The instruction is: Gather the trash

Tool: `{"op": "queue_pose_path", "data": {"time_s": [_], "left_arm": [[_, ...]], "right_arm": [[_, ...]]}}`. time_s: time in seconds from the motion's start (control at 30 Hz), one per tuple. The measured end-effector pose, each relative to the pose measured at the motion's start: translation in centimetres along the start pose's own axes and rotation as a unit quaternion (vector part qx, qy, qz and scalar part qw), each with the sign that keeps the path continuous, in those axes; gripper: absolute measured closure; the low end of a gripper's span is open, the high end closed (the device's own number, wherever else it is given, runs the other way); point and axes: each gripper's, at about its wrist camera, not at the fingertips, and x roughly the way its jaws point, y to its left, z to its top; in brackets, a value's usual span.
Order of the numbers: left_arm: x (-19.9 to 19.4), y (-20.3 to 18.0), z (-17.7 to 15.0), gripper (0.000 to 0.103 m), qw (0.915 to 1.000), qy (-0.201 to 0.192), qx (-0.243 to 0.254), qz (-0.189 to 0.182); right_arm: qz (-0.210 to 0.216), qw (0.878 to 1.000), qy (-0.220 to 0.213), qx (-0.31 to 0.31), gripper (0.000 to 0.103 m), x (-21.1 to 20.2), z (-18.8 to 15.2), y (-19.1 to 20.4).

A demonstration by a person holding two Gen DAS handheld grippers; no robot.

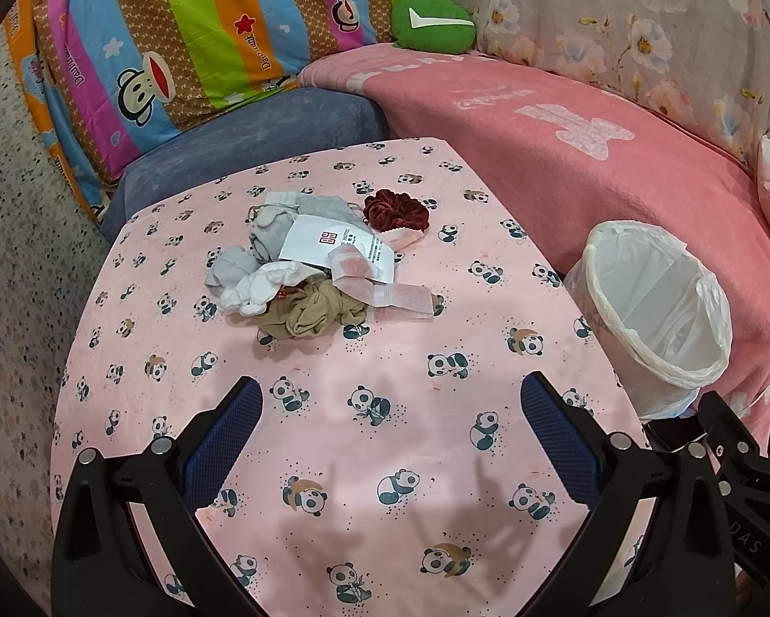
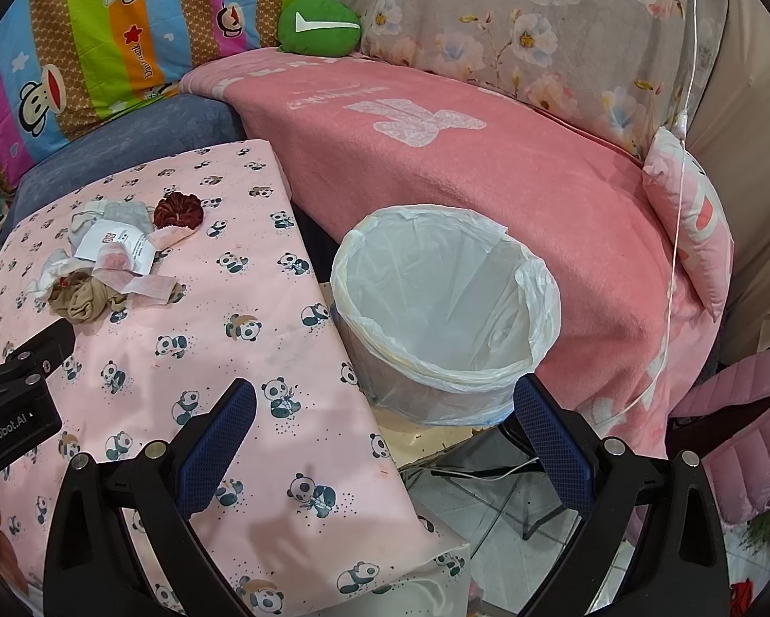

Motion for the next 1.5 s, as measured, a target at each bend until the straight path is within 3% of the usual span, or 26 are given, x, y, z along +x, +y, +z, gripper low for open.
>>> {"op": "queue_pose_path", "data": {"time_s": [0.8, 1.5], "left_arm": [[-0.6, -0.2, 1.0, 0.007, 0.9999, -0.01, 0.002, -0.009], [0.5, 3.4, 1.1, 0.007, 0.999, -0.029, -0.011, -0.033]], "right_arm": [[-0.008, 1.0, -0.012, 0.003, 0.005, -0.9, 0.7, -0.1], [0.0, 0.999, -0.042, 0.01, 0.005, -1.9, 1.4, 2.3]]}}
